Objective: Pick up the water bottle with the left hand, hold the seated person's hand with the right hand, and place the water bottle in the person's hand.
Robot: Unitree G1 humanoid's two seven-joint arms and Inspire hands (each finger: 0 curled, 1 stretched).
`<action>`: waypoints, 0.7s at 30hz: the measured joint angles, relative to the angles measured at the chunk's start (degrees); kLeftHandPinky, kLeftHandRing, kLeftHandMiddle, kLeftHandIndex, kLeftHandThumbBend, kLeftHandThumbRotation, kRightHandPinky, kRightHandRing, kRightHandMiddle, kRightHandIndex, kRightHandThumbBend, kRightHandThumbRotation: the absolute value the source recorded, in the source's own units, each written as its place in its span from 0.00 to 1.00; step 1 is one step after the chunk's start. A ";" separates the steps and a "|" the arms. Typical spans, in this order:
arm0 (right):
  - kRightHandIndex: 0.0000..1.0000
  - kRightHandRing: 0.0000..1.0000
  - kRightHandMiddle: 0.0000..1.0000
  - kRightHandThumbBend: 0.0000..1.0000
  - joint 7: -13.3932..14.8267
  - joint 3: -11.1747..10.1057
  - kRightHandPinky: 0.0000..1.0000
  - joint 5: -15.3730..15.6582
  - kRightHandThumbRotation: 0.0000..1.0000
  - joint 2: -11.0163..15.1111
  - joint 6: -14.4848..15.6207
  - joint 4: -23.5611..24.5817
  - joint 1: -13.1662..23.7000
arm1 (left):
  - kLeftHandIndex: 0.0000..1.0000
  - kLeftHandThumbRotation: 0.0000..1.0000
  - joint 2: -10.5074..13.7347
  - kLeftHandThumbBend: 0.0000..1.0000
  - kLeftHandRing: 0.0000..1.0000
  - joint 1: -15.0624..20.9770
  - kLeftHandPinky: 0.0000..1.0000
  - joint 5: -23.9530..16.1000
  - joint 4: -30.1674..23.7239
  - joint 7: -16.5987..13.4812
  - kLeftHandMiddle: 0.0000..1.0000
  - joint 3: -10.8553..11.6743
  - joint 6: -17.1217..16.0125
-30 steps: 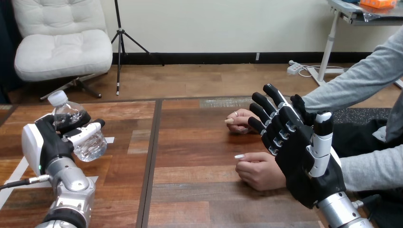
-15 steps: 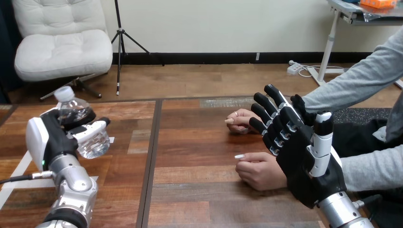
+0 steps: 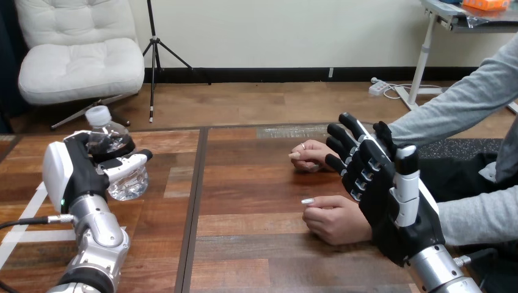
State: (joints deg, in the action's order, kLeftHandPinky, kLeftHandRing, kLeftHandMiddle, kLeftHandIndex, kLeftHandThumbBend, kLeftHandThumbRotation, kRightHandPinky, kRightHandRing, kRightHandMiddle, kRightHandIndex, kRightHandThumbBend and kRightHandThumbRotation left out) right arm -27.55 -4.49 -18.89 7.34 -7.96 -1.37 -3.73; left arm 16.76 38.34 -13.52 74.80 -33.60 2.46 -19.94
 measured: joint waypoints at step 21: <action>0.90 0.88 0.88 1.00 7.15 0.37 0.81 20.54 1.00 6.02 -10.87 -8.19 4.90 | 0.43 0.00 0.01 0.83 0.38 0.04 0.33 -0.80 -0.01 -0.37 0.41 -1.73 -1.50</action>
State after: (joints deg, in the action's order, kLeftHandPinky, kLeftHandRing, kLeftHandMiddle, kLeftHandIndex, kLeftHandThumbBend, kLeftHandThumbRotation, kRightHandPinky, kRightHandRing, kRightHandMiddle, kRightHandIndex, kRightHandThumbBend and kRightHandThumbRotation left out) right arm -20.41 -4.12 1.65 13.35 -18.83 -9.57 1.17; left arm 16.76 38.38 -14.32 74.79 -33.96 0.73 -21.44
